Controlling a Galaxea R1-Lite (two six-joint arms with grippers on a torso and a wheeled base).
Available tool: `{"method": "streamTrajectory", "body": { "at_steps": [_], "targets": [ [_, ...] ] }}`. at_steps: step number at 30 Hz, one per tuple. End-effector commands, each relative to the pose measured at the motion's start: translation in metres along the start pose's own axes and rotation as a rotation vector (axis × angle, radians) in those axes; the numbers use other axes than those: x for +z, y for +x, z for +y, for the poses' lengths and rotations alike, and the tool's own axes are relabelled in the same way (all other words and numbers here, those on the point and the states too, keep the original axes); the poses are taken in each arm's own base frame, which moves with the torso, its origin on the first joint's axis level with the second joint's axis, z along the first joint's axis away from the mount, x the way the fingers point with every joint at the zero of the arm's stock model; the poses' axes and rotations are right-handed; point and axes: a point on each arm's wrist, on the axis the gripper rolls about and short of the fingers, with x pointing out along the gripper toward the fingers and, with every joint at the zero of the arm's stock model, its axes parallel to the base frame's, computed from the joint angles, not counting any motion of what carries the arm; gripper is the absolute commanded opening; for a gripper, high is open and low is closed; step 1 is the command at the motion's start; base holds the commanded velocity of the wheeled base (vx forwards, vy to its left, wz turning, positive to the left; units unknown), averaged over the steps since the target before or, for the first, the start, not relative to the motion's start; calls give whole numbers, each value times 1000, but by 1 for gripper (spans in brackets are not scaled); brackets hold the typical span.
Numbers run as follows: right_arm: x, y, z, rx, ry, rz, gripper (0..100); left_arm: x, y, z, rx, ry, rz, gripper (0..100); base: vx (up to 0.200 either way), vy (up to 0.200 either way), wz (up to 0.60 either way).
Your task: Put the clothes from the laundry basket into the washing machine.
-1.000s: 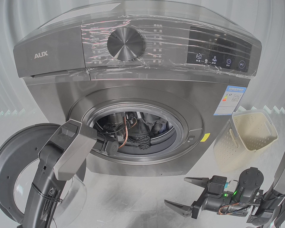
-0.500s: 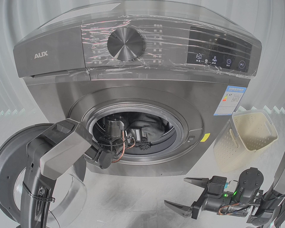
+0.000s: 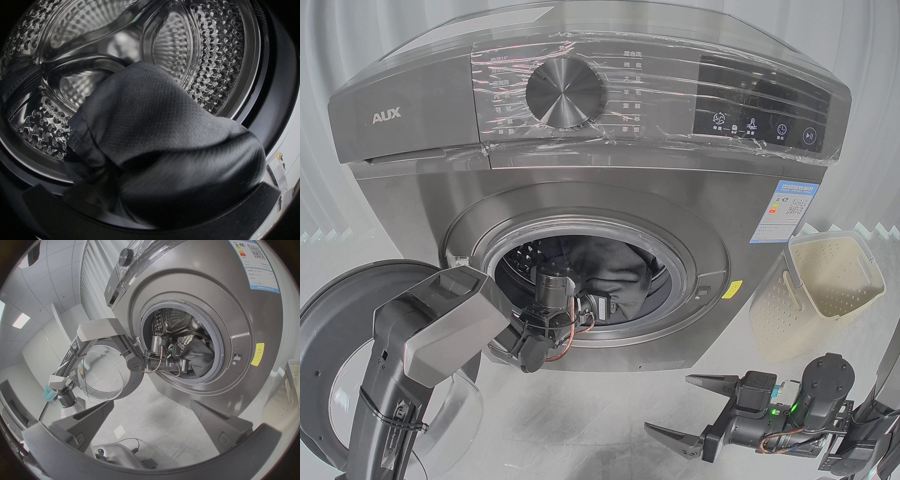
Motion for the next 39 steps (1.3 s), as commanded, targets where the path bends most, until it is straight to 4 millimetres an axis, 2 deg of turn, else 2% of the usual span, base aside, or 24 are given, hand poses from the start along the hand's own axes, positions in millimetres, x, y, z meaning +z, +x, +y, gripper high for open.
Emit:
{"method": "streamTrajectory", "body": {
  "at_steps": [1, 8, 9, 15, 22, 28, 29, 34, 39],
  "targets": [
    [0, 0, 0, 1, 0, -1, 100, -11, 6, 2, 0, -4, 13, 0, 0, 0, 0],
    [1, 1, 0, 2, 0, -6, 100, 28, 16, 0, 34, -37, -144, 0, 0, 0, 0],
    [1, 1, 0, 2, 0, -6, 100, 43, 19, 6, 62, -46, -205, 0, 0, 0, 0],
    [1, 2, 2, 10, -2, -6, 100, 72, 29, 24, 127, -69, -356, 0, 0, 0, 0],
    [0, 2, 2, 10, -2, -1, 100, 78, 46, 33, 171, -86, -465, 0, 0, 0, 0],
    [0, 3, 2, 9, -2, 0, 100, 66, 46, 30, 171, -98, -405, 0, 0, 0, 0],
    [0, 3, 2, 9, -2, 0, 100, 65, 44, 29, 174, -95, -380, 100, 0, 0, 0],
    [0, 3, 2, 9, -2, 0, 100, 68, 30, 21, 165, -164, -305, 100, 0, 0, 0],
    [0, 3, 2, 9, -2, 0, 100, 61, 22, 23, 174, -165, -234, 100, 0, 0, 0]
  ]
}}
